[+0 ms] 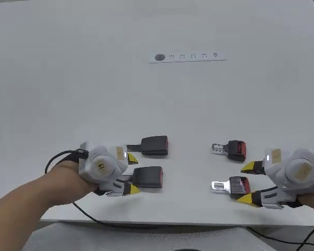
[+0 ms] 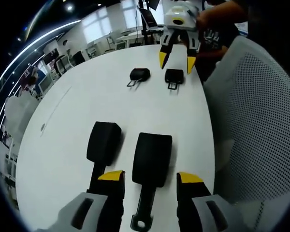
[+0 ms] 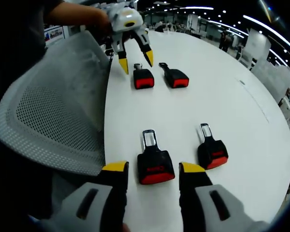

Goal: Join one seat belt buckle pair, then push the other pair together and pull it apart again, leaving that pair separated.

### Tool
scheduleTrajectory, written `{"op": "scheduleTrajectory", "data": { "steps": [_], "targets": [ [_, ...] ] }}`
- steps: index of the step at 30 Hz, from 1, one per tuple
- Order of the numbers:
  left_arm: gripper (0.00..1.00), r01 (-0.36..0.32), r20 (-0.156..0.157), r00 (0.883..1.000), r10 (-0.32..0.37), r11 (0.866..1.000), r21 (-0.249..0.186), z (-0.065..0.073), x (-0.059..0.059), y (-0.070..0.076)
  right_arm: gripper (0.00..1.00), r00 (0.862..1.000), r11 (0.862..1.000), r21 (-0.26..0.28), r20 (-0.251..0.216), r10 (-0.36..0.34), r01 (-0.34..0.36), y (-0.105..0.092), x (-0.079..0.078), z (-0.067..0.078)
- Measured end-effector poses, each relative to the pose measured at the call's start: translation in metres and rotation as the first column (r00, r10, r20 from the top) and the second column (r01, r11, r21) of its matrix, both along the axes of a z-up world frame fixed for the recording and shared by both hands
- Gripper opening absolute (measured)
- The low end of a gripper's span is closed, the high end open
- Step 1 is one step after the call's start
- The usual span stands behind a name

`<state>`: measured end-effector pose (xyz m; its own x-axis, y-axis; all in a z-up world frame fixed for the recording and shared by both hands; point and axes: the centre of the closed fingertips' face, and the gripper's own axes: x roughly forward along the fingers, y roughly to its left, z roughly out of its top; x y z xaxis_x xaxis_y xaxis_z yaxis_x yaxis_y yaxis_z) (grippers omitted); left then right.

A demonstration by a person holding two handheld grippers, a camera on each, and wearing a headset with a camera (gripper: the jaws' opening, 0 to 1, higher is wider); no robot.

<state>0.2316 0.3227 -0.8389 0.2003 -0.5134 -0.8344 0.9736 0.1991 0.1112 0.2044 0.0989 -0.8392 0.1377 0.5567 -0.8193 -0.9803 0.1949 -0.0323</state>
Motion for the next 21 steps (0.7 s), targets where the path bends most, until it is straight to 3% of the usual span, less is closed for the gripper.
{"op": "scheduleTrajectory", "data": {
  "steps": [9, 21],
  "targets": [
    [0.43, 0.035, -0.002, 0.999, -0.035, 0.999, 0.021, -0.006, -0.001, -0.007, 0.42, 0.999, 0.999, -0.034, -0.041, -0.010, 0.009, -0.003, -0.001, -0.008],
    [0.38, 0.048, -0.008, 0.999, -0.047, 0.998, 0.035, -0.009, 0.002, -0.007, 0.36, 1.000, 0.999, -0.053, -0.023, 0.009, -0.010, -0.002, 0.006, -0.016]
  ]
}}
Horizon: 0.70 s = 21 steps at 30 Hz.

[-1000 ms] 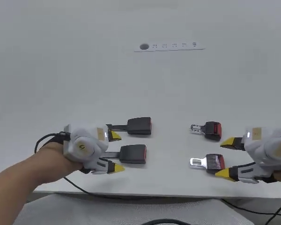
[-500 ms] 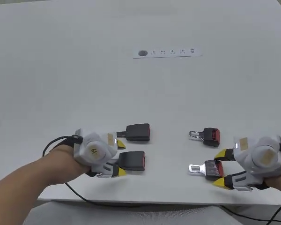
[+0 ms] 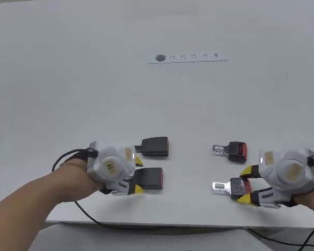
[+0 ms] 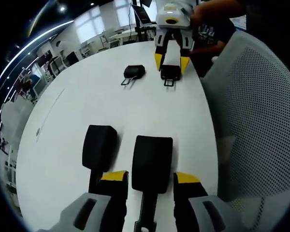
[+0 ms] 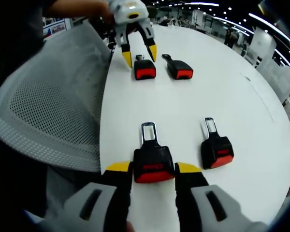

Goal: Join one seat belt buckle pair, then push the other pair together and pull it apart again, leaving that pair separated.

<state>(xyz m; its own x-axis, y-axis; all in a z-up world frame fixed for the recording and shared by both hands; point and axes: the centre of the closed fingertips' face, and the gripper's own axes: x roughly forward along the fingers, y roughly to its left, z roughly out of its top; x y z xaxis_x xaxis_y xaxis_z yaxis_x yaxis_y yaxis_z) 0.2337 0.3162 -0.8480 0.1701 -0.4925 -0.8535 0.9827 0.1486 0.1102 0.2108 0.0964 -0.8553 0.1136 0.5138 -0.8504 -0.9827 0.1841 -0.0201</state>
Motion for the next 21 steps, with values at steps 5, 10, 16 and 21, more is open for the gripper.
{"op": "scheduleTrajectory", "data": {
  "steps": [5, 10, 16, 21],
  "targets": [
    [0.33, 0.012, 0.001, 1.000, -0.012, 1.000, 0.024, -0.0058, 0.0001, 0.0028, 0.36, 1.000, 1.000, -0.005, 0.004, 0.007, -0.007, -0.0016, 0.0008, -0.0021],
    [0.32, 0.021, 0.004, 1.000, -0.021, 1.000, 0.022, -0.0054, 0.0008, 0.0022, 0.34, 1.000, 1.000, 0.013, 0.019, 0.024, -0.024, -0.0010, 0.0043, -0.0035],
    [0.31, 0.063, 0.020, 0.998, -0.063, 0.997, 0.043, -0.0061, -0.0001, 0.0027, 0.33, 0.999, 0.999, 0.007, 0.017, 0.036, -0.036, -0.0012, 0.0048, -0.0045],
    [0.31, 0.092, 0.048, 0.994, -0.096, 0.993, 0.078, -0.0096, -0.0004, 0.0042, 0.33, 0.999, 0.999, -0.008, 0.005, 0.032, -0.032, -0.0010, 0.0051, -0.0048]
  ]
}}
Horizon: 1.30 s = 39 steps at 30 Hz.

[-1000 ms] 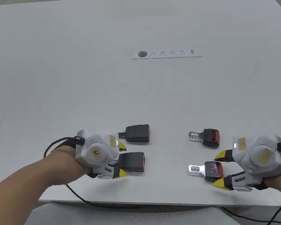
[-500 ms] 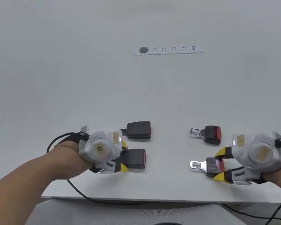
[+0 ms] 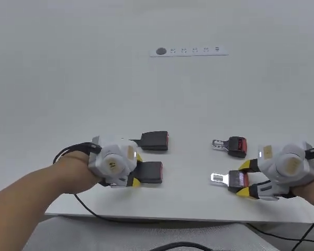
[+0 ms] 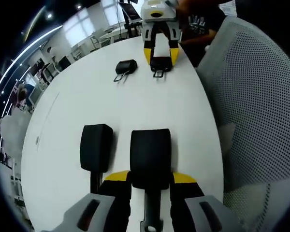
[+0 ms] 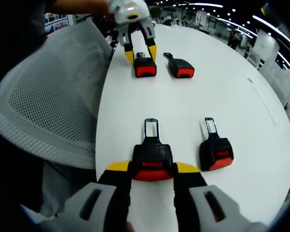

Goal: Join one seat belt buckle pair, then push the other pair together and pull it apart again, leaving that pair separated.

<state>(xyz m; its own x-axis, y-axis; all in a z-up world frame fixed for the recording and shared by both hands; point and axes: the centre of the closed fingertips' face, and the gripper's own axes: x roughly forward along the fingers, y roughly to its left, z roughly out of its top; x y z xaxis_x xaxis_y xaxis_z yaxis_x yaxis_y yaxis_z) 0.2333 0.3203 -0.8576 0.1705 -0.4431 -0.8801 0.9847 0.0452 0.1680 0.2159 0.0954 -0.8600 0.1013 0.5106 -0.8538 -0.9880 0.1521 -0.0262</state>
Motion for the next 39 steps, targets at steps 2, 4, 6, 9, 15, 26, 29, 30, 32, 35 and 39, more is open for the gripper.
{"op": "scheduleTrajectory", "data": {
  "steps": [2, 4, 6, 9, 15, 26, 29, 30, 32, 35, 39],
  "targets": [
    [0.31, 0.005, 0.000, 1.000, -0.005, 1.000, 0.006, 0.000, 0.000, 0.000, 0.33, 1.000, 1.000, -0.006, 0.000, 0.005, -0.005, 0.000, 0.000, 0.000],
    [0.31, 0.002, -0.008, 1.000, -0.002, 1.000, 0.004, 0.000, 0.000, 0.000, 0.34, 1.000, 1.000, -0.008, 0.000, -0.003, 0.003, 0.001, 0.001, 0.000],
    [0.31, -0.005, -0.013, 1.000, 0.005, 1.000, -0.002, 0.001, 0.001, 0.000, 0.34, 1.000, 1.000, -0.013, -0.001, -0.010, 0.010, 0.002, 0.002, 0.000],
    [0.31, 0.004, 0.003, 1.000, -0.004, 1.000, 0.018, -0.001, 0.000, -0.001, 0.34, 1.000, 1.000, -0.022, -0.002, -0.019, 0.019, 0.004, 0.004, 0.000],
    [0.31, 0.017, -0.001, 1.000, -0.017, 0.999, 0.029, -0.001, -0.001, 0.000, 0.34, 1.000, 1.000, -0.030, 0.008, -0.006, 0.006, 0.016, 0.006, 0.000],
    [0.32, 0.017, -0.010, 1.000, -0.017, 0.999, 0.037, -0.001, 0.000, 0.000, 0.34, 1.000, 1.000, -0.016, 0.019, 0.013, -0.012, 0.050, 0.008, 0.000],
    [0.32, 0.021, -0.011, 1.000, -0.021, 0.999, 0.039, -0.002, 0.000, 0.001, 0.34, 1.000, 1.000, -0.008, 0.018, 0.023, -0.023, 0.062, 0.007, 0.000],
    [0.32, 0.022, -0.013, 1.000, -0.021, 0.999, 0.039, -0.002, 0.000, 0.001, 0.34, 0.999, 1.000, -0.007, 0.016, 0.030, -0.030, 0.067, 0.006, 0.000],
    [0.32, 0.023, -0.016, 1.000, -0.023, 0.999, 0.041, -0.002, 0.000, 0.001, 0.34, 0.999, 0.999, -0.005, 0.019, 0.040, -0.040, 0.074, 0.006, 0.000],
    [0.32, 0.027, -0.019, 0.999, -0.026, 0.999, 0.045, -0.002, 0.000, 0.001, 0.34, 0.998, 0.998, -0.001, 0.021, 0.055, -0.055, 0.086, 0.007, 0.000],
    [0.31, 0.033, -0.022, 0.999, -0.032, 0.998, 0.051, -0.002, -0.001, 0.000, 0.34, 0.997, 0.997, -0.001, 0.031, 0.072, -0.072, 0.102, 0.009, 0.000]
  ]
}}
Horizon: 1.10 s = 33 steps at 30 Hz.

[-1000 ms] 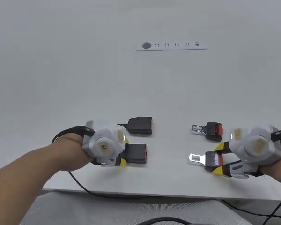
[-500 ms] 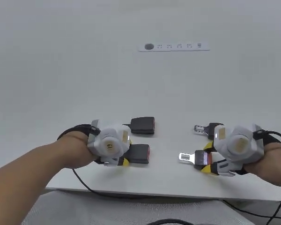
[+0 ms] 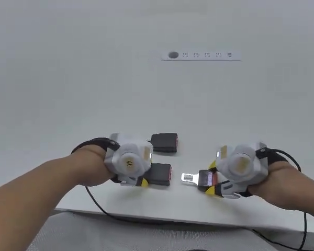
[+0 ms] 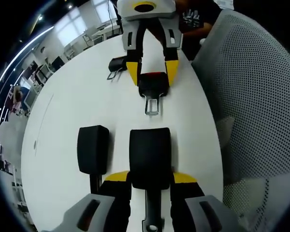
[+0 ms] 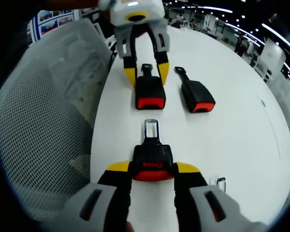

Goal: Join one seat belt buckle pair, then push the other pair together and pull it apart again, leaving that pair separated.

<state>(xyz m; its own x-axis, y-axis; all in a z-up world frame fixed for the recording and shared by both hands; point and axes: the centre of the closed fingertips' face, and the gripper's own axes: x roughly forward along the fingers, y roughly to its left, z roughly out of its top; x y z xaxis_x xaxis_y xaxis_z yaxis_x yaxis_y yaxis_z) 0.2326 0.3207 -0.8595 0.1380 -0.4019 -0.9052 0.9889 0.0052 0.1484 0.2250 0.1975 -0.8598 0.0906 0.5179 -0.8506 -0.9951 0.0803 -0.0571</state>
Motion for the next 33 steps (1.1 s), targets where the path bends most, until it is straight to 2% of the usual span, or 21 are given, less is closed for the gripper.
{"op": "scheduleTrajectory", "data": {
  "steps": [9, 17, 25, 33],
  "targets": [
    [0.31, -0.002, -0.003, 1.000, 0.002, 1.000, 0.012, 0.000, 0.001, 0.000, 0.34, 0.999, 0.999, -0.001, 0.013, 0.032, -0.032, 0.022, 0.003, 0.000],
    [0.31, -0.002, -0.005, 1.000, 0.002, 1.000, 0.021, -0.001, 0.001, 0.000, 0.33, 0.998, 0.999, -0.006, 0.033, 0.045, -0.045, 0.027, 0.002, 0.002],
    [0.31, -0.008, -0.007, 1.000, 0.008, 1.000, 0.022, -0.001, 0.001, 0.000, 0.32, 0.999, 0.999, 0.040, 0.019, 0.031, -0.032, 0.036, 0.004, 0.002],
    [0.30, 0.014, -0.007, 1.000, -0.014, 0.999, 0.031, -0.001, 0.001, -0.001, 0.31, 0.999, 0.998, 0.049, 0.016, 0.032, -0.033, 0.038, 0.005, 0.002]
  ]
}}
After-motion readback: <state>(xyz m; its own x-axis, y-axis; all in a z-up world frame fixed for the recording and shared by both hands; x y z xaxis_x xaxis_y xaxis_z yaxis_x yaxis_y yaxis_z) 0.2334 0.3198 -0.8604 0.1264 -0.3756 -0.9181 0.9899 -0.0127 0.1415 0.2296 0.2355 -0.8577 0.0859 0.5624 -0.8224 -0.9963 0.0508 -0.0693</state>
